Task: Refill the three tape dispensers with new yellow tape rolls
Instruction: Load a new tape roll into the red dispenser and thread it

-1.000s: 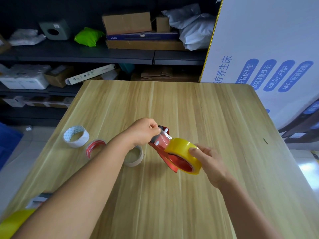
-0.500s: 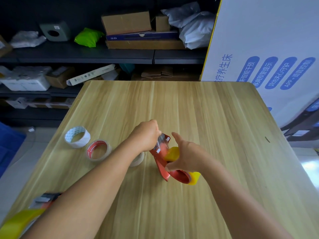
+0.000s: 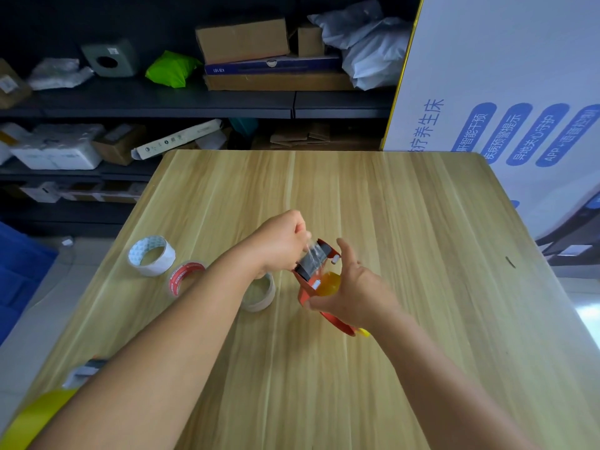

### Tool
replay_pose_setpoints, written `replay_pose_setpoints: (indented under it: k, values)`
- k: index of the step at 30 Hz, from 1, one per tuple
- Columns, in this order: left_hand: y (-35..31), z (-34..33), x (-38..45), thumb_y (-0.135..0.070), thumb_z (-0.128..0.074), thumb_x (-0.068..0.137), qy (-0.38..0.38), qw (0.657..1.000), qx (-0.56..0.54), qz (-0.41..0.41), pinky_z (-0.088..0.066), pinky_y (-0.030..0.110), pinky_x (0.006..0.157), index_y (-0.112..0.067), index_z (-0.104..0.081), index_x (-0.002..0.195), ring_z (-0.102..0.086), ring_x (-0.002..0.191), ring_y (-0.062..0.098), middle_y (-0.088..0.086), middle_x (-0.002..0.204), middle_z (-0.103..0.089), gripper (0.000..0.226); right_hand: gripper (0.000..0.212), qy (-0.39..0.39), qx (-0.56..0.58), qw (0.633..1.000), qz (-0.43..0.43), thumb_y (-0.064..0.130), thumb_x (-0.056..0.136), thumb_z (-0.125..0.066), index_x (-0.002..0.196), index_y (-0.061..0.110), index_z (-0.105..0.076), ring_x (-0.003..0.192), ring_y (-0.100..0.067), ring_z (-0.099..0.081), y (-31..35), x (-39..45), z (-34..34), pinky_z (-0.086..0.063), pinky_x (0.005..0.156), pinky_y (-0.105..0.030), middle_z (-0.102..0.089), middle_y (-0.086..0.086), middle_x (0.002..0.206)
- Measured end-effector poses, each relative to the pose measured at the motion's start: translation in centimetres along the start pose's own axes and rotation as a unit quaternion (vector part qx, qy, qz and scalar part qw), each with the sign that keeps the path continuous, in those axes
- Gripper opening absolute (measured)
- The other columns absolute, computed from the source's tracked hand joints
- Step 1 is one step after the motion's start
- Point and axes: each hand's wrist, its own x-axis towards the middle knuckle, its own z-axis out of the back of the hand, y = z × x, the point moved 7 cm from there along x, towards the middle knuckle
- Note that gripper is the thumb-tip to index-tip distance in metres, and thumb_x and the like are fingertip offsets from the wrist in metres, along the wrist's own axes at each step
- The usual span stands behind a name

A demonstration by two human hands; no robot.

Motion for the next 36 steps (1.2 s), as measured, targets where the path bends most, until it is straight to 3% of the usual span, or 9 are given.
replay_pose_setpoints:
  k: [2, 6, 11, 16, 21, 25, 31, 36]
  values:
    - [-0.4, -0.1, 0.0, -0.019, -0.04, 0.099, 0.004, 1.0, -0.005, -0.009, -0.057, 0.048, 0.083, -0.014, -0.043, 0.082, -0.06, 0.087, 0.024, 0.008, 0.098, -0.061, 0.018, 0.108, -0.047, 0.029, 0.998, 0.022, 0.067, 0.065, -0.069, 0.145, 0.037, -0.003, 0.083, -0.021, -0.063, 0.4, -0.4, 0.3, -0.049, 0.064, -0.03, -0.055, 0.0, 0.121]
    - [-1.0, 0.2, -0.2, -0.022, -0.049, 0.095, -0.005, 1.0, 0.011, -0.022, -0.059, 0.046, 0.078, -0.015, -0.052, 0.086, -0.065, 0.081, 0.024, 0.011, 0.096, -0.067, 0.012, 0.089, -0.095, 0.058, 0.992, 0.053, 0.068, 0.066, -0.069, 0.135, 0.043, -0.018, 0.079, -0.016, -0.06, 1.0, -0.9, 0.8, -0.047, 0.063, -0.028, -0.055, 0.007, 0.113]
    - [-2.6, 1.7, -0.9, -0.029, -0.065, 0.087, -0.069, 0.987, 0.131, -0.067, -0.051, 0.028, 0.066, -0.022, -0.061, 0.077, -0.062, 0.073, 0.012, -0.004, 0.077, -0.066, 0.013, 0.086, -0.093, 0.06, 0.993, 0.051, 0.063, 0.068, -0.069, 0.134, 0.045, -0.017, 0.085, -0.019, -0.063, 0.7, -0.8, 0.7, -0.048, 0.065, -0.029, -0.056, 0.006, 0.114]
    - [-3.0, 1.6, -1.5, -0.023, -0.061, 0.088, -0.055, 0.991, 0.096, -0.074, -0.058, 0.044, 0.077, -0.013, -0.065, 0.076, -0.07, 0.074, 0.024, 0.001, 0.068, -0.069, 0.016, 0.085, -0.082, 0.039, 0.995, 0.036, 0.062, 0.067, -0.07, 0.132, 0.046, -0.017, 0.077, -0.018, -0.063, 0.2, -0.3, 0.8, -0.052, 0.062, -0.029, -0.054, 0.004, 0.105]
    - [-5.1, 3.0, -2.0, -0.023, -0.058, 0.092, -0.071, 0.988, 0.088, -0.106, -0.058, 0.042, 0.079, 0.002, -0.066, 0.081, -0.07, 0.072, 0.025, 0.012, 0.072, -0.071, 0.028, 0.079, -0.065, 0.049, 0.996, 0.038, 0.057, 0.068, -0.07, 0.13, 0.046, -0.023, 0.07, -0.015, -0.061, -0.5, 0.0, 1.1, -0.05, 0.056, -0.027, -0.054, 0.003, 0.101]
    - [-7.8, 6.4, -2.1, -0.022, -0.061, 0.089, -0.104, 0.981, 0.069, -0.146, -0.057, 0.044, 0.081, -0.001, -0.067, 0.076, -0.068, 0.065, 0.018, 0.012, 0.068, -0.07, 0.026, 0.082, -0.03, 0.076, 0.997, 0.017, 0.056, 0.07, -0.069, 0.136, 0.048, -0.021, 0.075, -0.012, -0.06, -2.0, -0.7, 0.3, -0.046, 0.055, -0.022, -0.054, 0.006, 0.107]
    - [-8.7, 6.9, -2.3, -0.021, -0.061, 0.088, -0.129, 0.976, 0.096, -0.148, -0.058, 0.041, 0.078, 0.0, -0.069, 0.076, -0.069, 0.067, 0.025, 0.017, 0.07, -0.071, 0.025, 0.08, -0.021, 0.098, 0.994, 0.032, 0.053, 0.071, -0.07, 0.135, 0.048, -0.021, 0.077, -0.01, -0.059, -2.1, -1.2, 0.8, -0.04, 0.051, -0.018, -0.051, 0.009, 0.105]
    - [-7.5, 7.4, -1.9, -0.026, -0.062, 0.088, -0.134, 0.977, 0.126, -0.107, -0.058, 0.034, 0.075, 0.001, -0.071, 0.077, -0.068, 0.059, 0.014, -0.003, 0.053, -0.067, 0.031, 0.085, -0.027, 0.109, 0.993, 0.037, 0.053, 0.07, -0.072, 0.137, 0.048, -0.02, 0.08, -0.006, -0.056, -2.8, -1.5, 1.4, -0.043, 0.057, -0.018, -0.046, 0.015, 0.112]
